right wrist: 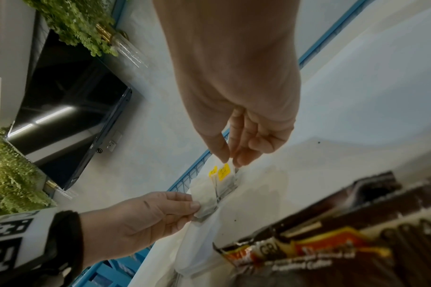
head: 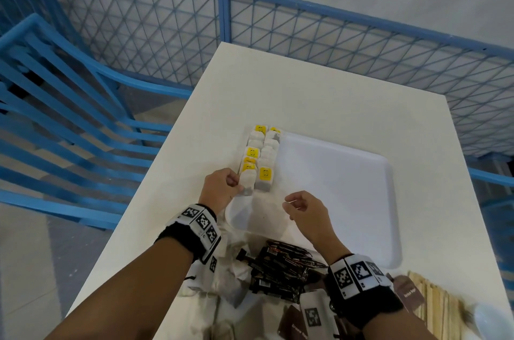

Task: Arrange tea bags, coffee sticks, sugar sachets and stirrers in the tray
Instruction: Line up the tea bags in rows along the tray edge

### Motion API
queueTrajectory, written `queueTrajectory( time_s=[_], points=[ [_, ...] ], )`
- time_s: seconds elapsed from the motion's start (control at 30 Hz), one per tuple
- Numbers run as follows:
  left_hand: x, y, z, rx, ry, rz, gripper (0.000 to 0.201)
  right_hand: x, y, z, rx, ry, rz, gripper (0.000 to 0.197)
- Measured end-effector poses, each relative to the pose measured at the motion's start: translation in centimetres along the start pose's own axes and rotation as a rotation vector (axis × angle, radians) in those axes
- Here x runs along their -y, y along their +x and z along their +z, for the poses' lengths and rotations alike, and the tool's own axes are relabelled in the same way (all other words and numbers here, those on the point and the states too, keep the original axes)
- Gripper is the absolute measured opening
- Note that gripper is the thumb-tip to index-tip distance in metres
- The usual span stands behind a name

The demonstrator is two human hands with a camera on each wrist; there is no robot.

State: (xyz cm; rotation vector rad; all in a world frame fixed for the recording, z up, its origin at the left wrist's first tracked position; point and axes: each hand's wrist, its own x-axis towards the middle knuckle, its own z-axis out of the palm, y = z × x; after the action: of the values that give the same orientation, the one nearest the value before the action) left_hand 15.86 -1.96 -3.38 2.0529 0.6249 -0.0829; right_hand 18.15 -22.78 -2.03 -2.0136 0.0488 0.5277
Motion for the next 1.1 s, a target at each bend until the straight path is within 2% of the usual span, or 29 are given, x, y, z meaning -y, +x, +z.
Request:
queueTrajectory(
  time_s=[0.13,0.23,0.43,0.53,0.63,0.7,0.83,0.97,1.03,1.1],
  points=[
    [-0.6,-0.6,-0.8,-0.038,0.035,0.029,0.021,0.5,-0.4,0.4,0.002,-0.051,-0.046,0.004],
    [-0.5,-1.5,-2.6,-0.078,0.106,0.057,0.011,1.1,-0.8,1.7,0.03,-0.125,-0.132,0.003],
    [0.5,-5.9,-7.4,0.002,0.214,0.043,0.002,3.1,-1.6,6.2,0.211,-0.333,-0.355,0.012],
    [2.2,-8.6,-8.9,0.048,0.27,0.01,0.011,4.1,-1.7,8.6,0.281,-0.484,-0.462,0.02],
    [3.8,-11.0,-9.3,0.192,0.35,-0.016,0.017,4.4,-1.4,10.6,0.357,-0.651,-0.513,0.029],
    [4.6,-12.2,-8.9,0.277,0.35,-0.024,0.029,4.4,-1.2,11.4,0.383,-0.771,-0.51,0.034],
    [5.8,-13.1,-7.6,0.31,0.354,-0.038,0.042,4.0,-1.0,12.2,0.373,-0.944,-0.574,0.029],
    [6.7,-13.0,-6.7,0.235,0.457,-0.034,0.026,3.9,-1.1,12.1,0.398,-0.924,-0.588,0.026],
    [6.9,-13.1,-6.7,0.205,0.464,-0.034,0.019,4.1,-1.4,11.4,0.389,-0.814,-0.557,0.025],
    [6.8,-13.3,-7.1,0.159,0.376,-0.07,0.009,4.6,-1.9,10.5,0.37,-0.641,-0.511,0.023]
  ],
)
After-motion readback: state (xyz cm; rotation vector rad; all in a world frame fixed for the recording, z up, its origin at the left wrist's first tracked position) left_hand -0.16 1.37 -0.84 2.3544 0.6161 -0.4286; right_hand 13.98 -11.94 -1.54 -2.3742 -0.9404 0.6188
